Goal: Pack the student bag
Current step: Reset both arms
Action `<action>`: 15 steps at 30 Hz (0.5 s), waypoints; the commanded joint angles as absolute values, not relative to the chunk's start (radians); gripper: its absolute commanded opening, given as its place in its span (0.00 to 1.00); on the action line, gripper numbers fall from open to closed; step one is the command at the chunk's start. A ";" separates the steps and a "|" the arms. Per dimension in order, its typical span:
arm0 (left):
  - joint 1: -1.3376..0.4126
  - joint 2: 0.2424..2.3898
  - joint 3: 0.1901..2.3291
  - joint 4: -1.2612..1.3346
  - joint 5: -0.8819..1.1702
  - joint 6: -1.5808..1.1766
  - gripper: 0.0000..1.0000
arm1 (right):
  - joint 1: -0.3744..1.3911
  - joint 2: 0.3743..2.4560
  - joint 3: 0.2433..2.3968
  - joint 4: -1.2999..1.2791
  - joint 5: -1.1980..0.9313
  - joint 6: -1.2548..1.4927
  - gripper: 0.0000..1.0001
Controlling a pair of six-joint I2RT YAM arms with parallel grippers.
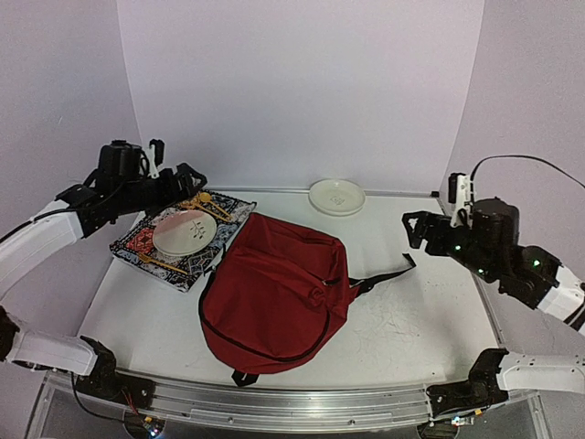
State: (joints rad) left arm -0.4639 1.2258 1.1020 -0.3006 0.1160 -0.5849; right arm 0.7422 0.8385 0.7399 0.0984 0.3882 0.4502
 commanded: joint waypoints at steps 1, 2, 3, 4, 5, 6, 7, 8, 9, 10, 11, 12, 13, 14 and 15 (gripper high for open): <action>-0.456 1.038 1.050 -0.412 -0.085 -0.502 0.99 | 0.742 0.695 0.756 -0.023 0.514 0.411 0.95; -0.456 1.002 1.036 -0.428 -0.123 -0.494 1.00 | 0.742 0.656 0.755 -0.043 0.530 0.405 0.96; -0.456 0.954 1.025 -0.444 -0.153 -0.482 1.00 | 0.742 0.625 0.756 -0.061 0.545 0.402 0.98; -0.456 0.902 1.014 -0.460 -0.180 -0.472 0.99 | 0.742 0.595 0.757 -0.076 0.556 0.396 0.98; -0.456 0.850 1.002 -0.472 -0.206 -0.463 0.99 | 0.743 0.563 0.757 -0.092 0.569 0.388 0.98; -0.456 0.806 0.992 -0.487 -0.227 -0.456 1.00 | 0.743 0.534 0.756 -0.110 0.582 0.380 0.98; -0.456 0.753 0.980 -0.499 -0.251 -0.449 0.99 | 0.743 0.500 0.756 -0.123 0.598 0.374 0.98; -0.456 0.709 0.971 -0.513 -0.271 -0.444 0.99 | 0.743 0.473 0.755 -0.140 0.609 0.367 0.98; -0.456 0.669 0.962 -0.523 -0.293 -0.441 1.00 | 0.743 0.445 0.753 -0.153 0.622 0.359 0.98; -0.456 0.625 0.952 -0.530 -0.313 -0.436 1.00 | 0.742 0.418 0.749 -0.164 0.633 0.354 0.98; -0.456 0.581 0.940 -0.534 -0.331 -0.429 0.99 | 0.742 0.395 0.743 -0.180 0.643 0.352 0.98; -0.456 0.538 0.926 -0.535 -0.349 -0.422 1.00 | 0.742 0.371 0.738 -0.195 0.653 0.351 0.98; -0.456 0.493 0.913 -0.536 -0.363 -0.413 1.00 | 0.743 0.352 0.732 -0.208 0.660 0.351 0.98; -0.456 0.460 0.895 -0.537 -0.382 -0.407 1.00 | 0.743 0.331 0.721 -0.220 0.667 0.351 0.98; -0.456 0.421 0.877 -0.537 -0.401 -0.402 1.00 | 0.743 0.310 0.708 -0.227 0.672 0.351 0.98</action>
